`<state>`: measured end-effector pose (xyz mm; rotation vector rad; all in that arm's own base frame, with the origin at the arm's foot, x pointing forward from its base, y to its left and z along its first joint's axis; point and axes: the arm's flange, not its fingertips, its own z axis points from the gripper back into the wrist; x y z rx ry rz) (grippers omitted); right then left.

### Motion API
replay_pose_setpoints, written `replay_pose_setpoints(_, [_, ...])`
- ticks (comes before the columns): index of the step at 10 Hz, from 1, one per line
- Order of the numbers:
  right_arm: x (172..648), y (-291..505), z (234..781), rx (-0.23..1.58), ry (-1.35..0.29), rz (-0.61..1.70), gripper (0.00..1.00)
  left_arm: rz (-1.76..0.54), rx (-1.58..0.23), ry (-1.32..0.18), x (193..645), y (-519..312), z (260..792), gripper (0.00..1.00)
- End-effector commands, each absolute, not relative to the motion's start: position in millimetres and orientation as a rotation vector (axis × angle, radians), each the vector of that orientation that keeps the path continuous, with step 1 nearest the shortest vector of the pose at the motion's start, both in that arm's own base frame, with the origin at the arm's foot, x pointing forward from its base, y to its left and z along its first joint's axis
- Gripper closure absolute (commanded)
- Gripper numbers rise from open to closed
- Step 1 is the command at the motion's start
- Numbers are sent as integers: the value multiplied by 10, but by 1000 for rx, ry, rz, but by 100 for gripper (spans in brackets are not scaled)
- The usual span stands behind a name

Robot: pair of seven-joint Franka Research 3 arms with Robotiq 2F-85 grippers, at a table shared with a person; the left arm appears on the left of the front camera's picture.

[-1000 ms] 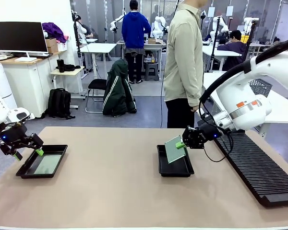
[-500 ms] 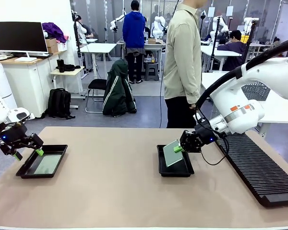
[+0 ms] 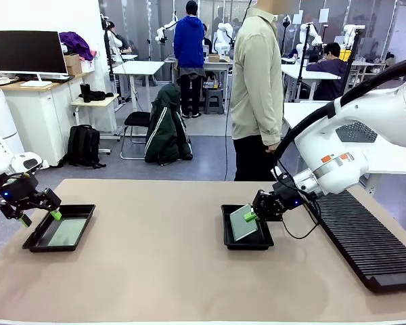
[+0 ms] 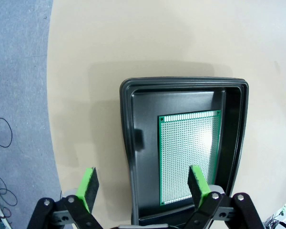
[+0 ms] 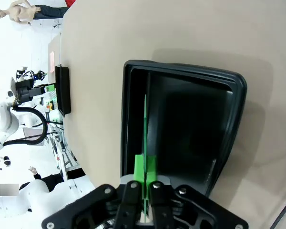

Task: Inspect and transfer BCBs to ESD trays.
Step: Pick up the Blank PCB from the PCB Rack and place it in the right ESD tray.

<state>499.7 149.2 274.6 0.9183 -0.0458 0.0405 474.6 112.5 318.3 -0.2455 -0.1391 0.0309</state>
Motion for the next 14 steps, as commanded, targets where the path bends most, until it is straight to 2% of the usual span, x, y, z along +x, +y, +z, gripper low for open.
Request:
replay_pose_setpoints(1, [5007, 1535, 2699, 960, -63, 31, 98, 33, -246, -141, 4734, 1135, 3184, 0])
replay_pose_setpoints(8, [4995, 1485, 2718, 916, -41, 38, 98, 33, -246, -141, 4734, 1135, 3184, 0])
replay_pose_setpoints(9, [4991, 1509, 2753, 894, -31, 36, 95, 33, -246, -141, 4734, 1135, 3184, 0])
replay_pose_setpoints(14, [4944, 1612, 2942, 807, -18, 30, 51, 33, -246, -141, 4734, 1135, 3184, 0])
